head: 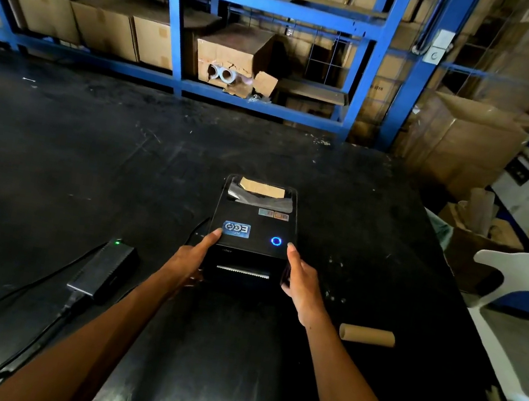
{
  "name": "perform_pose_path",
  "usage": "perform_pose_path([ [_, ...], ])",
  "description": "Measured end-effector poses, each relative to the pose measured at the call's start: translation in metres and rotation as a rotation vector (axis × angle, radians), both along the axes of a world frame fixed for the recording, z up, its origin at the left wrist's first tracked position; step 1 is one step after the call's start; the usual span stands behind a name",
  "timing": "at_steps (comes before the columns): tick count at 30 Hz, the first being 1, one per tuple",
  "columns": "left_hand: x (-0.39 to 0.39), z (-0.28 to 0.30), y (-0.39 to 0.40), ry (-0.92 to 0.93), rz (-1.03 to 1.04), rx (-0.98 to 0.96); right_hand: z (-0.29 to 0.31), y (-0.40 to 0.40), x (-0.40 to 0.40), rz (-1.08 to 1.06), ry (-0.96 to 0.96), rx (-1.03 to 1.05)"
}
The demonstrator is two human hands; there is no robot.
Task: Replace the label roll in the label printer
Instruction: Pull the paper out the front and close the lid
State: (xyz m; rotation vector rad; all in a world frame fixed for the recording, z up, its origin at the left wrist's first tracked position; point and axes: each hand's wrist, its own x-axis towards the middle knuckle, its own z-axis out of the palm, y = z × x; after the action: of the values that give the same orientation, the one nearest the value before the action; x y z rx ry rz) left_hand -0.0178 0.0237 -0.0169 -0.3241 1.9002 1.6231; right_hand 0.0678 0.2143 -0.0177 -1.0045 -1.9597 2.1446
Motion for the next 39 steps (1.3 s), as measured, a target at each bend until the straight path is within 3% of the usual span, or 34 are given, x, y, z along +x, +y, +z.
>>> perform_pose_path([
  [39, -0.0029, 0.0026, -0.0041, 0.039, -0.065, -0.006, 0.0072, -0.0086, 0.0001, -0.040, -0.031, 0.000],
])
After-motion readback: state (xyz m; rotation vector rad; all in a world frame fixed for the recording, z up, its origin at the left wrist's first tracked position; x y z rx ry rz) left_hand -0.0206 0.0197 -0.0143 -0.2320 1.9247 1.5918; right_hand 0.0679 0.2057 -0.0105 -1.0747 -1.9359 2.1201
